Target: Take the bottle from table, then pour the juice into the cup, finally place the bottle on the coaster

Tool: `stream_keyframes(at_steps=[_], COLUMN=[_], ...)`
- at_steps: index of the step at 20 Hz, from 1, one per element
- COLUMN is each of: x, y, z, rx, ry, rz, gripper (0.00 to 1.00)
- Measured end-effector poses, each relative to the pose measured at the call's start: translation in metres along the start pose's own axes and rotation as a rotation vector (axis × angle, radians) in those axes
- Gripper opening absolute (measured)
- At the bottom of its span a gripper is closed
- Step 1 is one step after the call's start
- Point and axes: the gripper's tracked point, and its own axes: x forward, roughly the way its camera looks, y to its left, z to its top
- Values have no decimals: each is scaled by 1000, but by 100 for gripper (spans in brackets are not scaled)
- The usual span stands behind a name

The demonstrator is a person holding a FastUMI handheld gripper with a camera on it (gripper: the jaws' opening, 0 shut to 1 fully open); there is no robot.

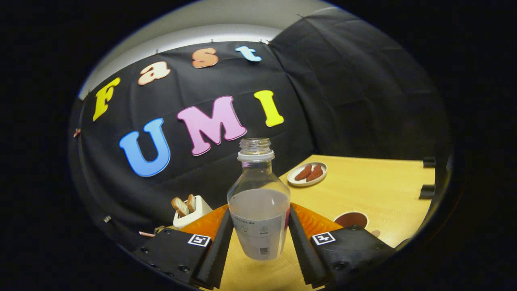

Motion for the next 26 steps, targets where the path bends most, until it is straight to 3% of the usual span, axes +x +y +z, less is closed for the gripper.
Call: stream_keyframes(at_steps=[4, 7, 10, 18, 26], x=[19, 45, 82, 149, 177], y=[44, 65, 64, 25, 22], z=[18, 16, -17, -94, -145], rx=[-280, -331, -362, -254, -256], ry=[-101, -157, -127, -31, 10], rz=[53, 77, 67, -27, 18], gripper=[76, 76, 77, 77, 77])
